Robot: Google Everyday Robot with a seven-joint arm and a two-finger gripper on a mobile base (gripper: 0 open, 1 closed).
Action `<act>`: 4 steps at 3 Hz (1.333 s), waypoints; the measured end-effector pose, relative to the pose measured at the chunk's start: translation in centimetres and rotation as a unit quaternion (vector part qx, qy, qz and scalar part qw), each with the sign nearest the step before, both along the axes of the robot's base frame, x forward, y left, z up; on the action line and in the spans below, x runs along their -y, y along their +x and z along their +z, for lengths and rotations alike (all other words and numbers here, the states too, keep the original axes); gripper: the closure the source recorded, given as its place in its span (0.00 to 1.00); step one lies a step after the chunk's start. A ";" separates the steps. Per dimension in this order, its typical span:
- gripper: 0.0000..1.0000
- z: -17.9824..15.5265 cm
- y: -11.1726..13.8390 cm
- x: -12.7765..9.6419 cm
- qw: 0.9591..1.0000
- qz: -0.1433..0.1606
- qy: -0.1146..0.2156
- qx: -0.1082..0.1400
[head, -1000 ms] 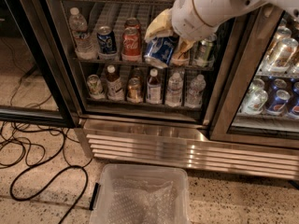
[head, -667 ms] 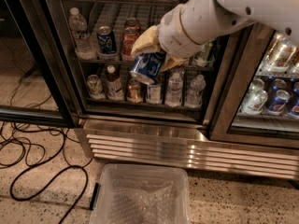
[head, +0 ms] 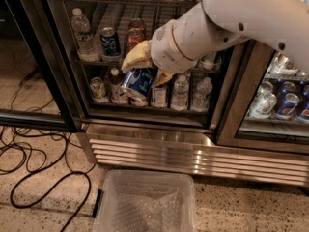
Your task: Pick pepsi can from top shelf of fridge
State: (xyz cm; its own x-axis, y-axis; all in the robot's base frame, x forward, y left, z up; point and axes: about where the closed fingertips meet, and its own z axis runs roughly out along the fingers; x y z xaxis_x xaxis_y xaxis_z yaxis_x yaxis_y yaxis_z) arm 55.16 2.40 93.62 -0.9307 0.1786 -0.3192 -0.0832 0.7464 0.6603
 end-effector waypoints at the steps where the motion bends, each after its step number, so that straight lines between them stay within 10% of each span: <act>1: 1.00 -1.3 -0.4 -1.2 1.000 0.013 0.008 -0.014; 4: 1.00 -6.1 -4.1 -7.6 0.993 0.080 0.043 -0.075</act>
Offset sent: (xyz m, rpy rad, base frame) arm -0.0443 0.0886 -0.0764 0.1040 0.1755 0.1825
